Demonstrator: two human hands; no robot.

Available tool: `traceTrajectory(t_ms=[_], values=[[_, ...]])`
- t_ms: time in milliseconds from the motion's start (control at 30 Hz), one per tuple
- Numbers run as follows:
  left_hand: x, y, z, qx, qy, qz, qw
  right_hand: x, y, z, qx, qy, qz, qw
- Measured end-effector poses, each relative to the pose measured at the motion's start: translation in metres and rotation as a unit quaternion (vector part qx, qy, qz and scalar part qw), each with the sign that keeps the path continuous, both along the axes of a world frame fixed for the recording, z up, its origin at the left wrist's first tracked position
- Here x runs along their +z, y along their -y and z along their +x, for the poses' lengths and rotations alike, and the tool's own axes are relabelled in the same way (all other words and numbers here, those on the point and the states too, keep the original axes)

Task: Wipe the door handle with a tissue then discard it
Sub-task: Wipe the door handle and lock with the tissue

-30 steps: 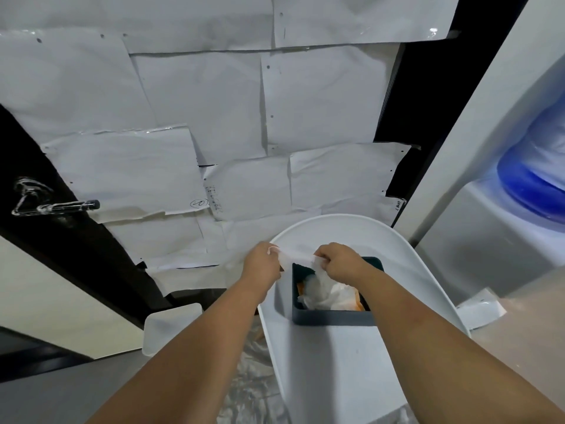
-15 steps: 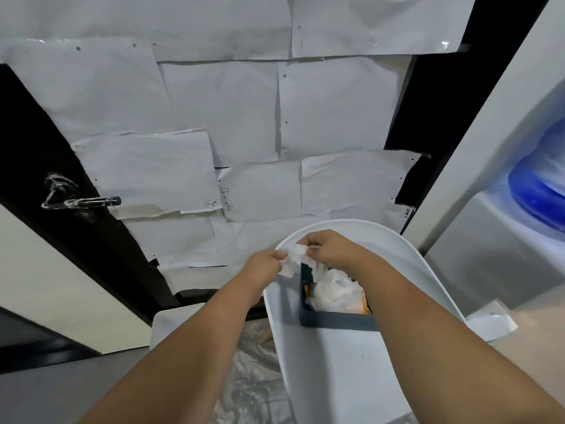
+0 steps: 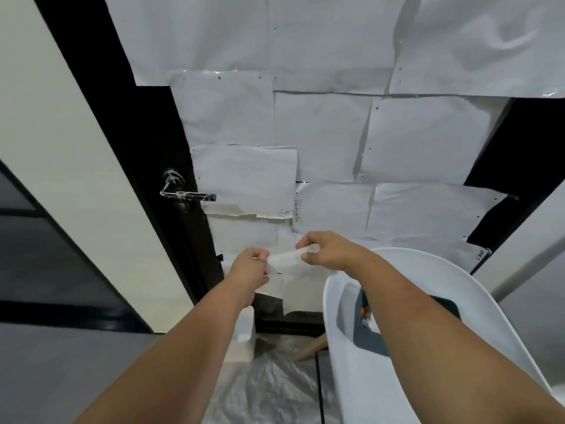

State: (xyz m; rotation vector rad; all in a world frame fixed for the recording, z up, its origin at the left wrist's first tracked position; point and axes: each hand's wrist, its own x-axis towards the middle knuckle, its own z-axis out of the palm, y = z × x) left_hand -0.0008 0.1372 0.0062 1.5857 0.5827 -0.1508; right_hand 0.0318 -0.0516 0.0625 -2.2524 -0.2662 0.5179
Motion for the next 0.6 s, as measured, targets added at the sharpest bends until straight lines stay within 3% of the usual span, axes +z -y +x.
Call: traceTrajectory(t_ms=[133,300,467,600], values=[[0.010,-0.051,-0.006,0.063,0.027,-0.111,0.991,0.001,-0.045,-0.001,-0.006,0.025,0.035,0.999],[0.028,-0.118,-0.004,0.105,0.060,-0.145,0.982,0.008,-0.122,-0.001,-0.024,-0.019,0.085,0.996],[0.044,-0.188,0.007,0.062,0.065,-0.120,0.989,0.003,-0.195,0.014,-0.082,-0.007,0.103,0.991],[0.040,-0.240,0.019,-0.033,0.061,-0.004,0.998,0.001,-0.244,0.026,-0.124,0.020,0.118,0.985]])
